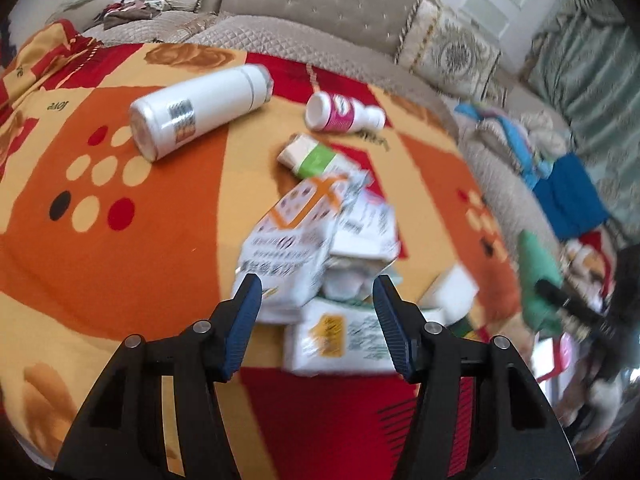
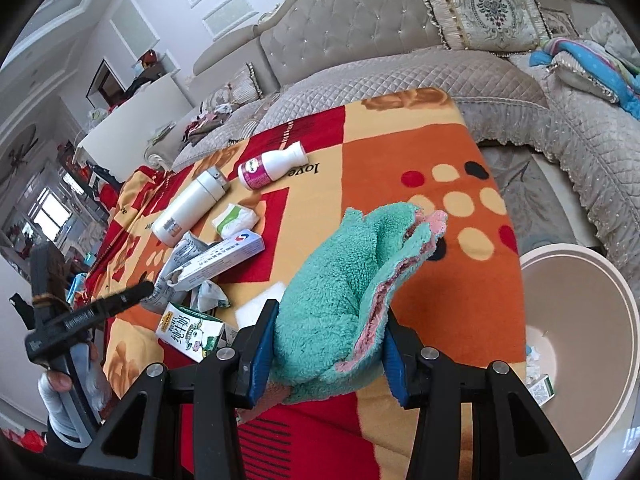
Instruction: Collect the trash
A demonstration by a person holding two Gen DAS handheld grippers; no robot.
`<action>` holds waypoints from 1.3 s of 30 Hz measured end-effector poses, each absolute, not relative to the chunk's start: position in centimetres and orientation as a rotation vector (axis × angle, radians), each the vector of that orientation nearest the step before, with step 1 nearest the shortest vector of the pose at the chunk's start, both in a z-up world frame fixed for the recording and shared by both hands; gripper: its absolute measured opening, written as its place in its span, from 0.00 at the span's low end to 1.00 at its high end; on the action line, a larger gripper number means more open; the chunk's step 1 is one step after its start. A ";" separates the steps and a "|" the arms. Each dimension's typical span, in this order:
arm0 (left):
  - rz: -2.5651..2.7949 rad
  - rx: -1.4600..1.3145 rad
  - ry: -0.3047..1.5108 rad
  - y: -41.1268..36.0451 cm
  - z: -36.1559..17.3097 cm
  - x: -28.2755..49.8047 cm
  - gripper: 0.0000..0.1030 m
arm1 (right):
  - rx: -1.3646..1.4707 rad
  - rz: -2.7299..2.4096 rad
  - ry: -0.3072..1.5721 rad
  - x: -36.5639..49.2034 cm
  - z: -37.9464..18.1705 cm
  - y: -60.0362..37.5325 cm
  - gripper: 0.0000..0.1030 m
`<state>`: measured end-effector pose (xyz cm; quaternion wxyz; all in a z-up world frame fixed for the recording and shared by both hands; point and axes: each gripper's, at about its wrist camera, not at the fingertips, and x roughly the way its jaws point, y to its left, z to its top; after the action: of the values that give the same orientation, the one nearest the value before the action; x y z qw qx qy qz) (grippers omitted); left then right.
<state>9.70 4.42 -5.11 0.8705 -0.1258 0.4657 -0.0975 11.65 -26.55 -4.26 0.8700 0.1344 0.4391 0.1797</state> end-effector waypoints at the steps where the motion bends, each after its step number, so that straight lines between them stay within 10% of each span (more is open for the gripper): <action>1: -0.196 -0.246 0.985 4.5 -5.4 9.9 0.55 | 0.280 0.379 0.920 11.7 -4.3 -26.4 0.44; 10: -0.156 -0.150 1.044 3.9 -8.1 13.0 0.53 | 0.267 0.396 0.935 11.9 -4.6 -24.9 0.44; 12: -0.178 -0.181 1.045 4.3 -8.3 13.0 0.27 | 0.258 0.397 0.936 11.8 -4.5 -24.7 0.44; 18: -0.199 -0.237 1.005 5.7 -6.6 11.8 0.17 | 0.259 0.398 0.932 11.7 -4.5 -24.9 0.44; 39: -0.403 -0.147 0.885 -5.6 0.8 8.7 0.15 | 0.283 0.332 0.875 9.8 -3.0 -29.7 0.45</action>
<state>8.66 -5.59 0.77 0.8814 -0.0706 0.4250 -0.1937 9.77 -29.69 -3.02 0.8828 0.1359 0.4204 0.1595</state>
